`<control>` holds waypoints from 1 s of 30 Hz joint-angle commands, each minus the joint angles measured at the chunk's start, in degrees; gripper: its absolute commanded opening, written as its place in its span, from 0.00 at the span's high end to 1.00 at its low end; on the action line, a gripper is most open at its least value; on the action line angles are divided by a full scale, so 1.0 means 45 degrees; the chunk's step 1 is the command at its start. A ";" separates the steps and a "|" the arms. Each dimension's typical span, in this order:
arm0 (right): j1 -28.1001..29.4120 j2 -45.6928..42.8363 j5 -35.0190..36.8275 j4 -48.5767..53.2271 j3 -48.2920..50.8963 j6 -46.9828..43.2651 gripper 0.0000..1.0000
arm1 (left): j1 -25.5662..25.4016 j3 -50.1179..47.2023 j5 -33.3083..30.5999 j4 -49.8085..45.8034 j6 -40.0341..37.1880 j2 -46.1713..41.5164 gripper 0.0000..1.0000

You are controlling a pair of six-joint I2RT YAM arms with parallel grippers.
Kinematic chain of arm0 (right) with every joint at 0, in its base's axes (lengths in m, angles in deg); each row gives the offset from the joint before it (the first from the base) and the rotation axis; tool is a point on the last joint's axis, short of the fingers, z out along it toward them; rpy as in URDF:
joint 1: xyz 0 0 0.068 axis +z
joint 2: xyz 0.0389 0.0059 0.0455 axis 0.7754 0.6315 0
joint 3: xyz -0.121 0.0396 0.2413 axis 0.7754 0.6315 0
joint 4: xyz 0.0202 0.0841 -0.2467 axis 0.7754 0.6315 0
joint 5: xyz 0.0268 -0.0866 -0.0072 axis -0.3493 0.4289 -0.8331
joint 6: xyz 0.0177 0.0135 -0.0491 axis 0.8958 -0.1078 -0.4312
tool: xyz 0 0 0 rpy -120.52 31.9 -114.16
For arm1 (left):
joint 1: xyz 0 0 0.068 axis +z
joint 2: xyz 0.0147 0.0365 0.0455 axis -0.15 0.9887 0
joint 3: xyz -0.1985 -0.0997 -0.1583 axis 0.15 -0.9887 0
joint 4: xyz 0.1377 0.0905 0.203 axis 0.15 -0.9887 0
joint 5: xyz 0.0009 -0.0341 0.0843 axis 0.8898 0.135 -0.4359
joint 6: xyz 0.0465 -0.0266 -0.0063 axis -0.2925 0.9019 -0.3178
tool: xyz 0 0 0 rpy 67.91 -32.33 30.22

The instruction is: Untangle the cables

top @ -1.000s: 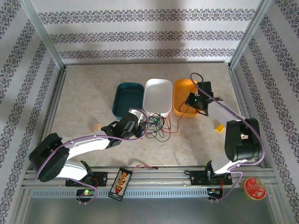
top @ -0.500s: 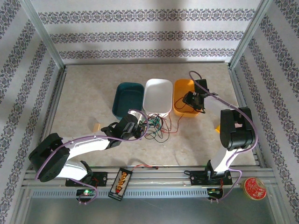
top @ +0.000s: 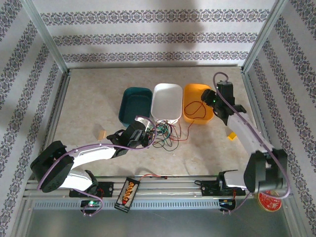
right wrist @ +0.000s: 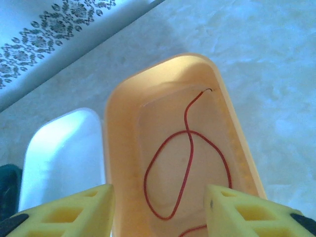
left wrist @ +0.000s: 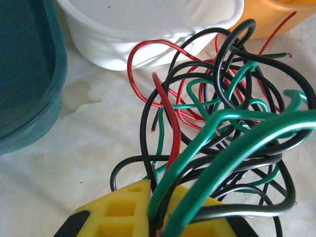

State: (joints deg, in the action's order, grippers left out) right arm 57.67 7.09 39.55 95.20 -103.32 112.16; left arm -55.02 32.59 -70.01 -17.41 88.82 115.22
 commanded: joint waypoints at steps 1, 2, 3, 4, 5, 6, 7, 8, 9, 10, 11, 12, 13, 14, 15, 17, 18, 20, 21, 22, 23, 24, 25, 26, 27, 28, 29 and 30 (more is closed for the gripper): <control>0.0637 -0.1195 -0.0309 0.0473 0.1389 -0.0036 0.50 | 0.0094 -0.0034 -0.0141 0.0836 0.0189 -0.0094 1.00; 0.0977 -0.1560 -0.0480 0.0561 0.1860 0.0115 0.50 | 0.0094 -0.0034 -0.0102 0.0865 0.0206 -0.0021 1.00; 0.1300 -0.1825 -0.0545 0.0679 0.2270 0.0317 0.50 | 0.0094 -0.0015 -0.0083 0.0881 0.0226 0.0064 1.00; 0.1732 -0.2069 -0.0619 0.0713 0.2763 0.0605 0.50 | 0.0093 0.0005 -0.0062 0.0885 0.0248 0.0136 1.00; 0.2162 -0.2244 -0.0674 0.0692 0.3224 0.0898 0.50 | 0.0094 0.0022 -0.0040 0.0885 0.0273 0.0233 1.00; 0.2625 -0.2299 -0.0611 0.0670 0.3611 0.1151 0.50 | 0.0094 0.0044 -0.0024 0.0885 0.0291 0.0289 1.00; 0.3106 -0.2294 -0.0497 0.0585 0.3988 0.1434 0.50 | 0.0085 0.0064 -0.0006 0.0903 0.0288 0.0377 1.00; 0.3603 -0.2138 -0.0396 0.0436 0.4334 0.1700 0.50 | 0.0094 0.0083 -0.0003 0.0923 0.0296 0.0425 1.00; 0.3848 -0.1955 -0.0361 0.0342 0.4469 0.1848 0.50 | 0.0089 0.0117 0.0000 0.0924 0.0284 0.0484 1.00; 0.4183 -0.1657 -0.0305 0.0307 0.4546 0.1941 0.50 | 0.0094 0.0136 0.0016 0.0905 0.0297 0.0519 1.00; 0.4361 -0.1355 -0.0127 0.0449 0.4436 0.1917 0.50 | 0.0091 0.0177 0.0050 0.0886 0.0269 0.0561 1.00; 0.4432 -0.1151 0.0075 0.0691 0.4235 0.1779 0.50 | 0.0093 0.0215 0.0074 0.0850 0.0276 0.0564 1.00; 0.4457 -0.0919 0.0172 0.0827 0.4061 0.1670 0.50 | 0.0094 0.0244 0.0087 0.0809 0.0274 0.0576 1.00; 0.4478 -0.0683 0.0175 0.0885 0.3960 0.1648 0.50 | 0.0094 0.0259 0.0094 0.0788 0.0280 0.0576 1.00; 0.4512 -0.0436 0.0175 0.0954 0.3879 0.1692 0.50 | 0.0097 0.0259 0.0094 0.0768 0.0272 0.0553 1.00; 0.4611 0.0208 0.0333 0.1257 0.3643 0.1588 0.50 | 0.0096 0.0238 0.0058 0.0711 0.0277 0.0481 1.00; 0.4668 0.0479 0.0495 0.1468 0.3512 0.1526 0.50 | 0.0094 0.0219 0.0019 0.0709 0.0283 0.0428 1.00; 0.4731 0.0868 0.0559 0.1384 0.3540 0.1527 0.50 | 0.0093 0.0137 -0.0056 0.0709 0.0306 0.0336 1.00; 0.4768 0.1056 0.0567 0.1214 0.3589 0.1576 0.50 | 0.0094 0.0106 -0.0081 0.0728 0.0308 0.0278 1.00; 0.4788 0.1232 0.0553 0.1070 0.3620 0.1610 0.50 | 0.0093 0.0074 -0.0091 0.0748 0.0326 0.0252 1.00; 0.4824 0.1430 0.0531 0.0936 0.3631 0.1689 0.50 | 0.0094 0.0074 -0.0084 0.0753 0.0322 0.0242 1.00; 0.4891 0.1608 0.0531 0.0819 0.3621 0.1713 0.50 | 0.0083 0.0093 -0.0067 0.0748 0.0303 0.0252 1.00; 0.5024 0.1806 0.0575 0.0778 0.3568 0.1709 0.50 | 0.0091 0.0130 -0.0044 0.0700 0.0269 0.0271 1.00; 0.5195 0.1988 0.0697 0.0825 0.3482 0.1677 0.51 | 0.0093 0.0191 -0.0023 0.0642 0.0238 0.0297 1.00; 0.5378 0.2110 0.0886 0.0918 0.3386 0.1623 0.51 | 0.0088 0.0236 0.0013 0.0576 0.0214 0.0327 1.00; 0.5603 0.2204 0.1103 0.1082 0.3278 0.1522 0.51 | 0.0092 0.0295 0.0033 0.0525 0.0164 0.0356 1.00; 0.5812 0.2240 0.1343 0.1260 0.3189 0.1435 0.51 | 0.0087 0.0336 0.0036 0.0495 0.0158 0.0398 1.00; 0.5990 0.2264 0.1532 0.1430 0.3136 0.1354 0.52 | 0.0104 0.0354 0.0052 0.0476 0.0147 0.0418 1.00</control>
State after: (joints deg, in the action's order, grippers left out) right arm 82.28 16.40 43.24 100.08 -87.32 118.81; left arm -55.02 32.61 -69.79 -16.14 89.21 117.49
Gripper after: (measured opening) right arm 0.486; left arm 0.085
